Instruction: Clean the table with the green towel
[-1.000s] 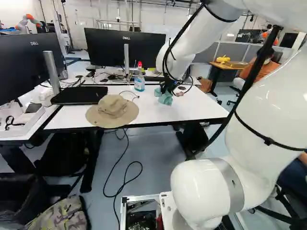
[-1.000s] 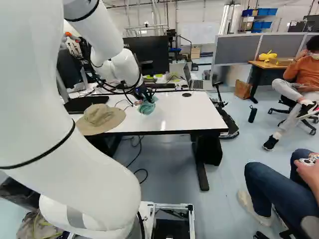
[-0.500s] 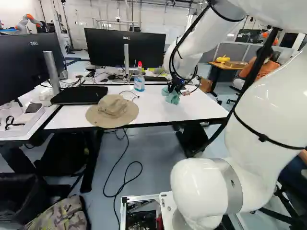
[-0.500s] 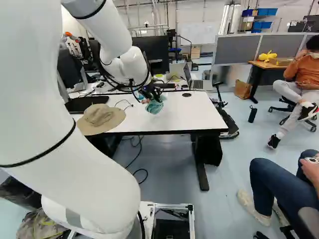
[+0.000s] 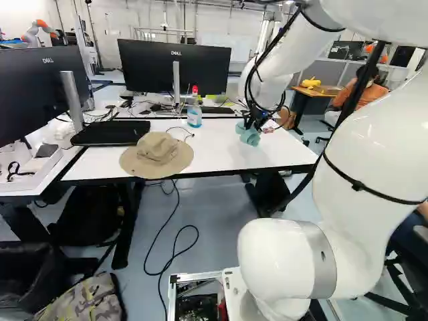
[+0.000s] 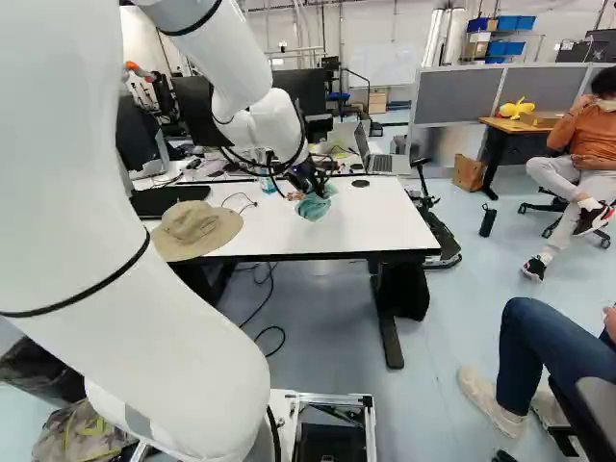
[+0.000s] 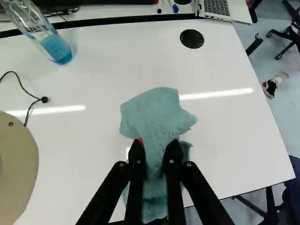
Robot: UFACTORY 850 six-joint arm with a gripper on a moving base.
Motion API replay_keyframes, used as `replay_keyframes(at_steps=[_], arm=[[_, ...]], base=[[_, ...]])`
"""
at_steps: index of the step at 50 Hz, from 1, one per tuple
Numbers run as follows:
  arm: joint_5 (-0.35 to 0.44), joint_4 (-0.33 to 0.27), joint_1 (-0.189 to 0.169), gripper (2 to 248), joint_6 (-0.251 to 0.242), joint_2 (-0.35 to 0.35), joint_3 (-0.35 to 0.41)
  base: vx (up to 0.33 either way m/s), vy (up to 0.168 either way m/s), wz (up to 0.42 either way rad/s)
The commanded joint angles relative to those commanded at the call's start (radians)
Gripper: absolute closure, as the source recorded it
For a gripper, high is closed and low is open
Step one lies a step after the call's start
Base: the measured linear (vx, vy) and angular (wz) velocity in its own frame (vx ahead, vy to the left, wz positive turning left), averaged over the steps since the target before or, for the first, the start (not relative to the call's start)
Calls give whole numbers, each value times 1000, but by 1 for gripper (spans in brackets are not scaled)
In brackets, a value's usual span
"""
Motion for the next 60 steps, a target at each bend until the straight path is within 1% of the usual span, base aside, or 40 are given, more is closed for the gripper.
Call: replay_keyframes(at_steps=[42,60], arm=[[0,0,-145,200,0,-48,-49],[0,0,-203,200,0,-81,-83]], base=[[0,0,0],[0,0,0]])
